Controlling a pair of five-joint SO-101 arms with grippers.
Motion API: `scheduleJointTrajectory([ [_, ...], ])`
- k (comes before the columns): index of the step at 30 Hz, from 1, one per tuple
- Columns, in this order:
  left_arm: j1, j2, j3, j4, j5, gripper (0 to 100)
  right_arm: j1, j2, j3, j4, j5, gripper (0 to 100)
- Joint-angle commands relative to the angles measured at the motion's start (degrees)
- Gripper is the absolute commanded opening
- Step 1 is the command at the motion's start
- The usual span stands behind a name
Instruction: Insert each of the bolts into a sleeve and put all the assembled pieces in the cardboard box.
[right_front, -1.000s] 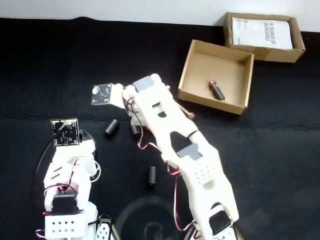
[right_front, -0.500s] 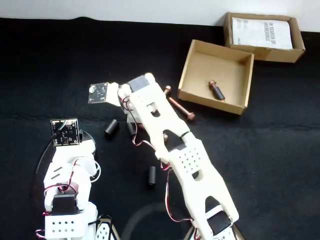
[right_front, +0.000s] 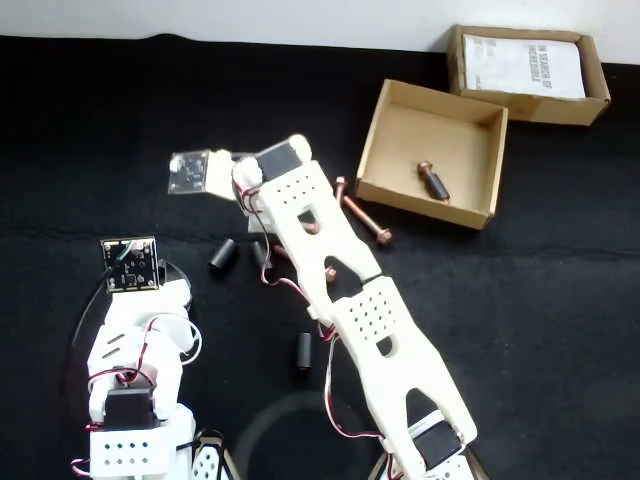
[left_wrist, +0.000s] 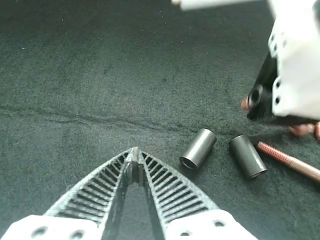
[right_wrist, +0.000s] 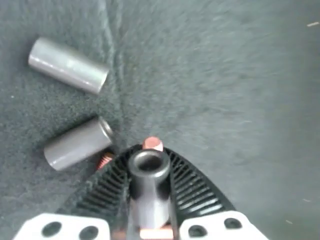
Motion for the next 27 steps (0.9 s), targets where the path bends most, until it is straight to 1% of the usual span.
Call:
scheduleJointTrajectory([
  [1,-0.6,-0.9,0.9,-0.4,-0.1,1,0.8,-0.9,-9.8,3.8,0.4,0.7],
  [4,-0.6,-0.9,0.9,-0.4,-0.1,1,0.7,-0.9,-13.7,7.3,0.4,0.7],
  [9,-0.6,-0.9,0.9,-0.4,-0.1,1,1.5,-0.4,-12.9,7.3,0.4,0.7],
  [14,-0.6,-0.9,0.9,-0.4,-0.1,1,1.2,-0.4,-6.6,7.3,0.4,0.7],
  [19,-0.6,-0.9,0.9,-0.4,-0.1,1,0.8,-0.4,3.0,7.0,0.8,1.0],
  [21,-0.6,-0.9,0.9,-0.4,-0.1,1,0.4,-0.3,5.8,7.0,0.8,3.6],
  [25,-0.6,-0.9,0.9,-0.4,-0.1,1,0.3,-0.3,7.7,6.0,0.9,15.7],
  [27,-0.6,-0.9,0.9,-0.4,-0.1,1,0.7,-0.3,7.7,5.0,0.9,16.6],
])
